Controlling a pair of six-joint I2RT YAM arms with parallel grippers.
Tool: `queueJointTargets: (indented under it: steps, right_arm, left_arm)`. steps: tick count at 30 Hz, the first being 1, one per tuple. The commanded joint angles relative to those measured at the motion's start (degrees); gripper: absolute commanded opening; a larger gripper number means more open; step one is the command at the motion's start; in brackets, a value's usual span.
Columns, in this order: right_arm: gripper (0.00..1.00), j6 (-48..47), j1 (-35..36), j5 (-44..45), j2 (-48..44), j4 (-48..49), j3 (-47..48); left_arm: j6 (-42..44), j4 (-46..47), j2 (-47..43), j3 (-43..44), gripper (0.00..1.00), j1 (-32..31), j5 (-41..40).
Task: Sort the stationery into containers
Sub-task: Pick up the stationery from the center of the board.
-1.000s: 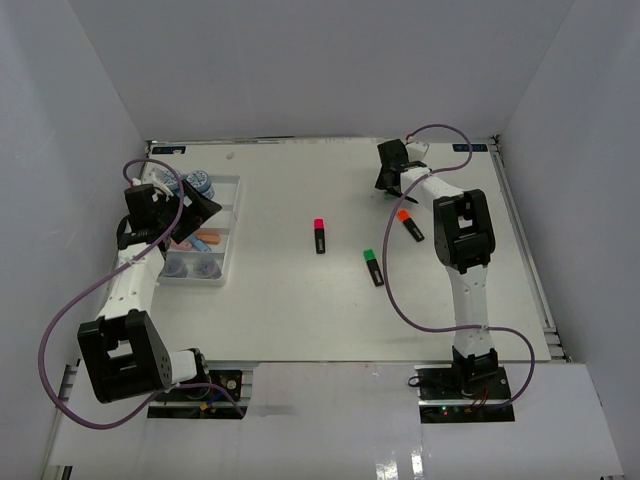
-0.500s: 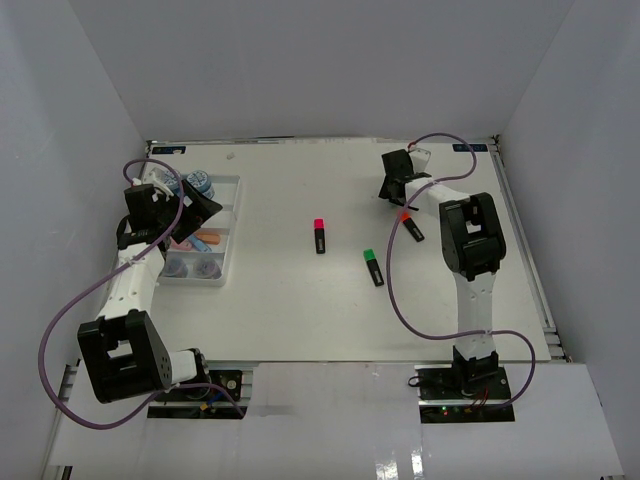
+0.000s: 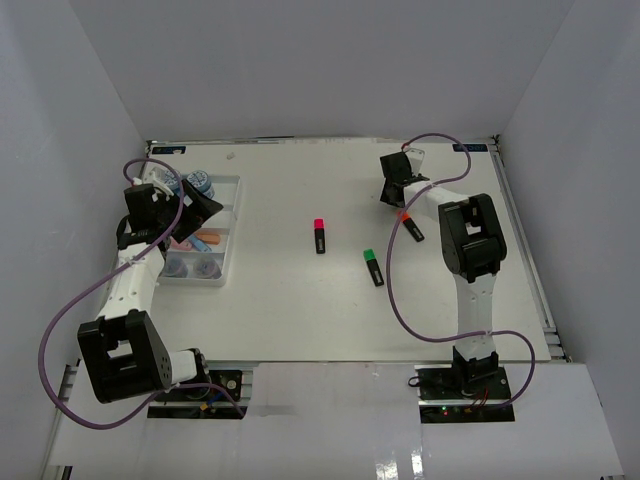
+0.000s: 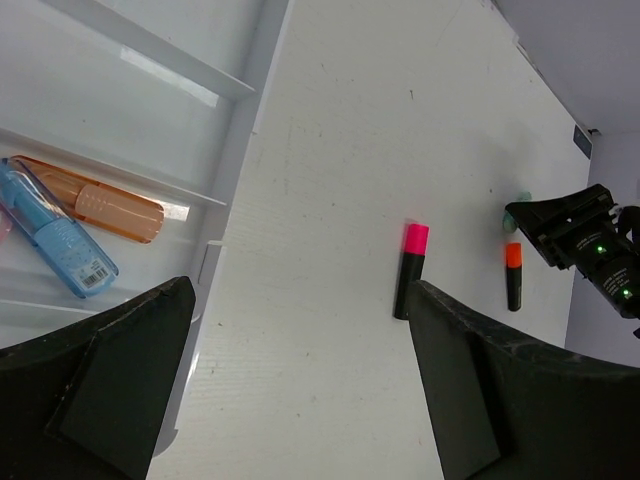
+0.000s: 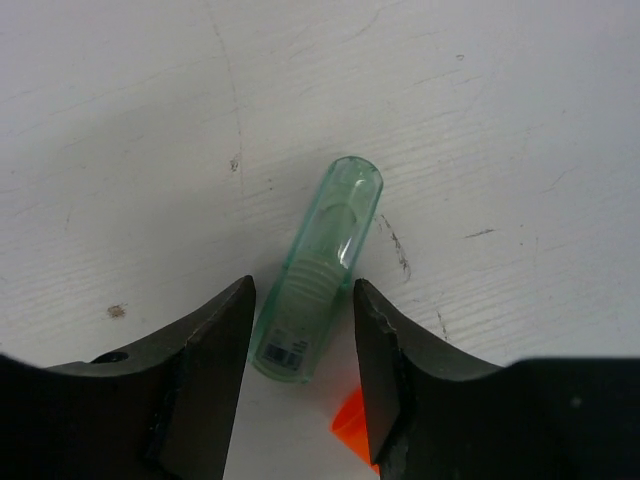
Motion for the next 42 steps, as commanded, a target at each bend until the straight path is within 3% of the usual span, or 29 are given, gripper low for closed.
queueJointTargets:
  steps: [1,5,14,19,26,35,42]
  right_arm:
    - [0.49,-4.9,0.7,-2.5,-2.3,0.8,-3.3]
    - [0.34,-10.2,1.3,-4.0,-5.3,5.8,-6.9]
    - [0.27,-24.1,6.8,-12.0,-17.7,17.4,-18.0]
    - [0.27,-30.1,13.7,-18.8,-27.2,24.5,-26.0]
    - [0.28,-30.5,24.2,-31.4,-41.3,30.2,-35.2]
    - [0.31,-28.7,30.0,-37.4,-47.4,32.0,-38.6]
    - [0.33,-27.4,30.3,-38.5,-48.2,33.6,-40.1]
  left_arm:
    - [-0.4,1.2,-1.6,0.0,0.98,0.1,2.0]
    - [-0.7,1.7,-1.3,0.0,0.98,0.0,4.1]
    - [-3.4,1.4,-5.0,-1.0,0.98,-3.8,9.2]
    - [-7.7,1.4,-8.4,-1.4,0.98,-10.0,10.1]
    - [-11.6,2.3,-9.9,-1.8,0.98,-21.5,4.4]
    - [-15.0,5.4,-7.1,0.1,0.97,-35.1,-4.8]
    - [-16.2,7.0,-3.5,1.6,0.84,-40.8,-8.5]
